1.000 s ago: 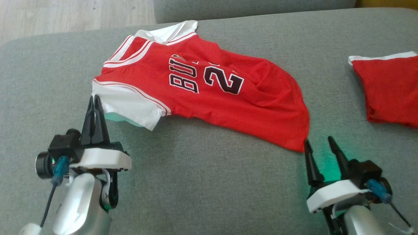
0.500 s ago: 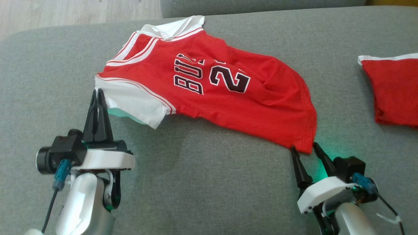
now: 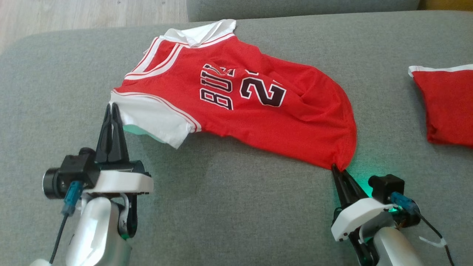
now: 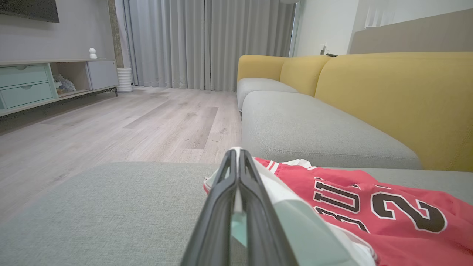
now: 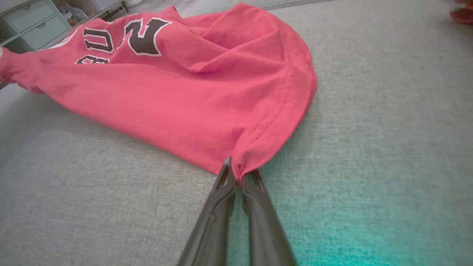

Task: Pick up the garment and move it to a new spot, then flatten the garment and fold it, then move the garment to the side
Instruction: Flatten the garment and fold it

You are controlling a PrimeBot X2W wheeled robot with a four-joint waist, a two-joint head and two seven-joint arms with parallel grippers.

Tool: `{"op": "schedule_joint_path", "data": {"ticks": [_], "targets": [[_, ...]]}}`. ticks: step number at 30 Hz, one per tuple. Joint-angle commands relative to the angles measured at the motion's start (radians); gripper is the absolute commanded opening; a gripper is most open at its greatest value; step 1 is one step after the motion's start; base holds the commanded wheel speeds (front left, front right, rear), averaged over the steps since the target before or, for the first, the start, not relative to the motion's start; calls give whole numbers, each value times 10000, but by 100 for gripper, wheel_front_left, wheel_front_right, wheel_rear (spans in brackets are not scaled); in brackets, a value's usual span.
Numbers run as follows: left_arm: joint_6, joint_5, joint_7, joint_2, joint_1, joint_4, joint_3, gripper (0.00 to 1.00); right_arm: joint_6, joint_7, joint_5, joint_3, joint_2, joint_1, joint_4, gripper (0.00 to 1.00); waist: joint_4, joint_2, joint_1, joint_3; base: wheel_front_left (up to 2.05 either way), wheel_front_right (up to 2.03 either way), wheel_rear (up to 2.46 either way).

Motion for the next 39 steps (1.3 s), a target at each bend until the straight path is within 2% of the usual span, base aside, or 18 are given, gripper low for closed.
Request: {"op": "schedule_joint_path", "data": {"ticks": [1, 6, 14, 17, 22, 30, 34, 39], "targets": [[-39, 142, -95, 82, -113, -213, 391, 0, -7, -49, 30, 277, -20, -137, -161, 0, -22, 0, 0, -47, 0, 0, 0], [-209, 70, -95, 24, -102, -152, 492, 0, -7, -362, -20, -84, -20, -249, -541, 0, -94, 0, 0, -218, 0, 0, 0], [-892, -315, -95, -69, -487, -898, 701, 0, -7, -306, -507, -751, -43, -926, -2185, 0, -205, 0, 0, -589, 0, 0, 0], [-1071, -702, -95, -123, -872, -1256, 775, 0, -7, -55, -741, -988, -276, -1404, -3051, 0, -225, 0, 0, -786, 0, 0, 0], [-1232, -1374, -94, -198, -1810, -2202, 679, 0, -7, 458, -799, -1124, -1021, -2328, -4530, 0, -253, 0, 0, -1131, 0, 0, 0], [-938, -1865, 401, -234, -2577, -4474, 648, 0, -7, 1471, -642, -1173, -1987, -2958, -6777, 0, -362, 0, 0, -1492, 0, 0, 0], [-528, -2103, 1541, -139, -2565, -6247, 783, 0, -7, 2424, -517, -1410, -2266, -2737, -8464, 0, -416, 0, 0, -1542, 0, 0, 0], [-319, -2145, 2770, 356, -2969, -6995, 947, 0, -7, 3275, -385, -1563, -2344, -2505, -9439, 0, -432, 0, 0, -1239, 0, 0, 0]]}}
